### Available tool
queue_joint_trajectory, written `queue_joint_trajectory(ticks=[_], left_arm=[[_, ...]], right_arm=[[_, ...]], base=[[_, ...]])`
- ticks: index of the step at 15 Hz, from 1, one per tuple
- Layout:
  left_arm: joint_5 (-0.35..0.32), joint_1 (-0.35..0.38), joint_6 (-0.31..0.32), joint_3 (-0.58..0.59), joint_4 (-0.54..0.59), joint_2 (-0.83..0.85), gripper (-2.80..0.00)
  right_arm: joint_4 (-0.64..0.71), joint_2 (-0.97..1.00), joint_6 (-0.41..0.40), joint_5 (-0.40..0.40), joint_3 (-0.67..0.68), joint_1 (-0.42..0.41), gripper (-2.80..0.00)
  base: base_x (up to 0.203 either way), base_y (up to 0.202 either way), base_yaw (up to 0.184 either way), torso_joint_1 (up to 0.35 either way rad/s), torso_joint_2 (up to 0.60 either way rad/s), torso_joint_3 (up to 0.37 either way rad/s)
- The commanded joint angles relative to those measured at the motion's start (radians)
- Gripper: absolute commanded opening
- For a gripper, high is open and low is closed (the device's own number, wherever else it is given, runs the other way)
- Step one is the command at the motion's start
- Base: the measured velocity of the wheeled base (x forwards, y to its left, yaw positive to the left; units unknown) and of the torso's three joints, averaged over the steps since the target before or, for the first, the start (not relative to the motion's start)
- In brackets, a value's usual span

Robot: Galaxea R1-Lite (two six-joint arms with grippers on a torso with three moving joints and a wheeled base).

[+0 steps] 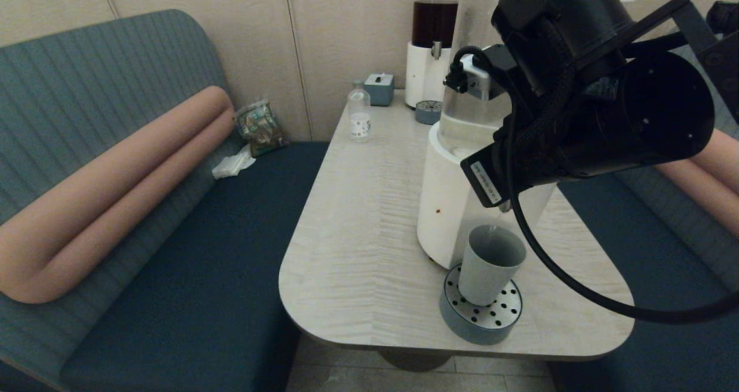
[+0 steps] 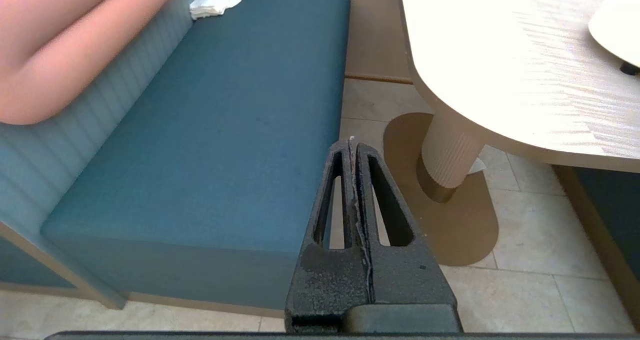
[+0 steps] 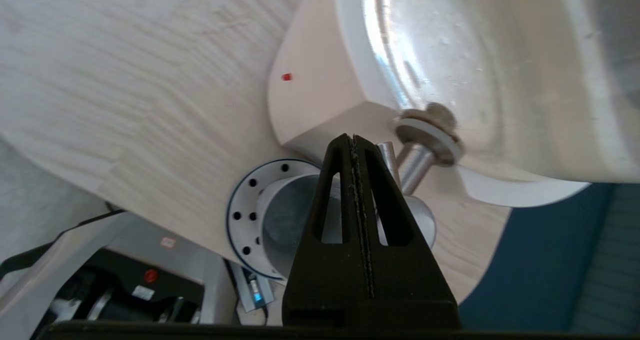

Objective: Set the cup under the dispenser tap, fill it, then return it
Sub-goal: Turn off the faucet

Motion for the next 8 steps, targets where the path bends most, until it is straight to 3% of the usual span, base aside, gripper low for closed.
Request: queue_joint_trajectory(ticks=[1,8], left_arm=[[0.000,-0.001,-0.001,0.000,0.000,0.001,-2.80],[0.000,0.001,-0.001,0.000,0.000,0.001,-2.80]], right_arm=[[0.006,0.002,0.000,-0.015,-0.001,0.000,-2.80],[0.006,0.006,0.002,-0.059,0.001,-0.006,-2.80]], base=[[0.000,0.000,0.000,0.000,0.00,0.000],[0.000,0.000,0.000,0.000,0.00,0.000]])
